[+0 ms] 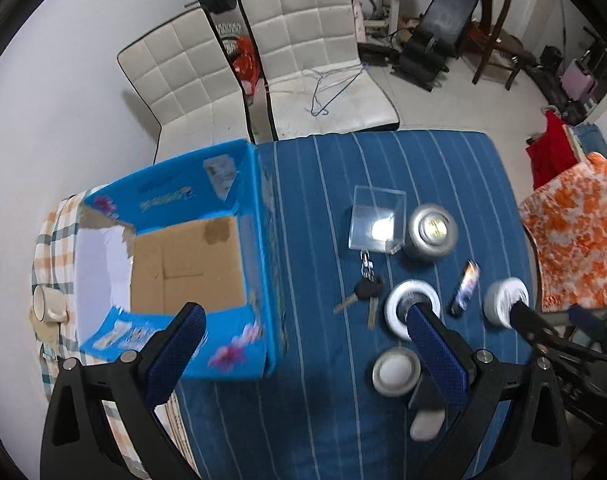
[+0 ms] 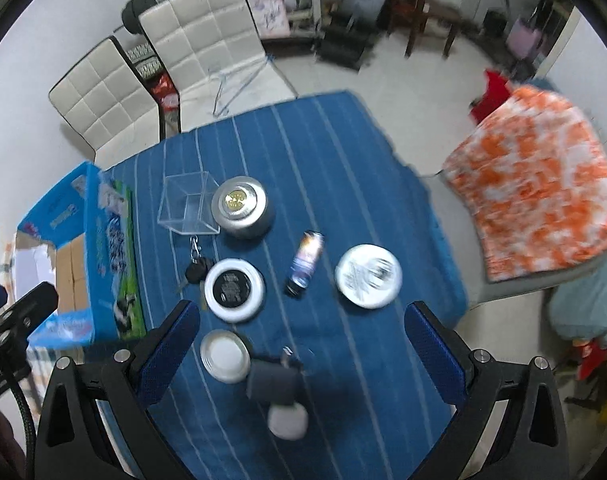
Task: Organize rigid objects
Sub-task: 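Grasp the silver tin with the right tool while the left tool reaches the clear cube box, then grasp the clear plastic cube box with the left tool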
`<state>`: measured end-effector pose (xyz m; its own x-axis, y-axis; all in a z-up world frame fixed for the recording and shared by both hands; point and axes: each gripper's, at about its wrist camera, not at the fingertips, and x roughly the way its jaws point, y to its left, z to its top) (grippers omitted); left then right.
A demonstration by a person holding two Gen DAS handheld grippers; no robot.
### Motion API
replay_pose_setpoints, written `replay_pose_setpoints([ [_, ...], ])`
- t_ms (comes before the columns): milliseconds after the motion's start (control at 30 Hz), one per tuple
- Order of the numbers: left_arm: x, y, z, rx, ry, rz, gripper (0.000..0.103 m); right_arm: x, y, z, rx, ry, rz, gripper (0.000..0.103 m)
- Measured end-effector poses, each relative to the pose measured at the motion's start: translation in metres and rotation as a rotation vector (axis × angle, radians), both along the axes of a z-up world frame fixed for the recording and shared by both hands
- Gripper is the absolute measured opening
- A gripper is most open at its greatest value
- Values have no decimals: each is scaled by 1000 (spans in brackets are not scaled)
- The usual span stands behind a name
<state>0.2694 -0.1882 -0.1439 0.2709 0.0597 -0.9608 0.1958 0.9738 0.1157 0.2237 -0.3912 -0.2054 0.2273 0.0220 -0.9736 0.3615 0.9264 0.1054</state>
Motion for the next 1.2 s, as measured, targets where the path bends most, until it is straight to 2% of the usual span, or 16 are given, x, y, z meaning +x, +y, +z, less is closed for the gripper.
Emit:
replay_pose_setpoints([
  [200, 62, -7, -39, 29, 71, 14, 103, 68, 2, -62, 65, 56, -5, 102],
  [300, 84, -8, -51, 49, 91, 6, 103, 92, 13, -91, 30, 121, 9, 94],
  [400, 103, -8, -61, 41, 111, 5, 103, 108, 19, -110, 57, 147, 5, 93],
  [567, 124, -11, -65, 28, 121, -12, 103, 125, 25, -123, 86, 164, 2, 93],
  [767, 141, -11, -71, 13, 135, -24, 103, 137, 31, -153, 118, 211, 2, 92],
  [800, 141, -10, -72, 10, 137, -25, 103, 138, 30, -161, 123, 224, -3, 82],
  [833, 142, -11, -74, 8, 141, -28, 103, 136, 31, -164, 140, 225, -4, 76],
  [900, 143, -12, -77, 0, 150, -34, 103, 134, 28, -166, 152, 213, -17, 76],
  [1100, 138, -27, -95, -37, 216, -87, 103, 127, 6, -170, 87, 267, -7, 75],
  [1200, 134, -41, -113, -38, 278, -130, 103, 117, -9, -169, 93, 273, 14, 74],
])
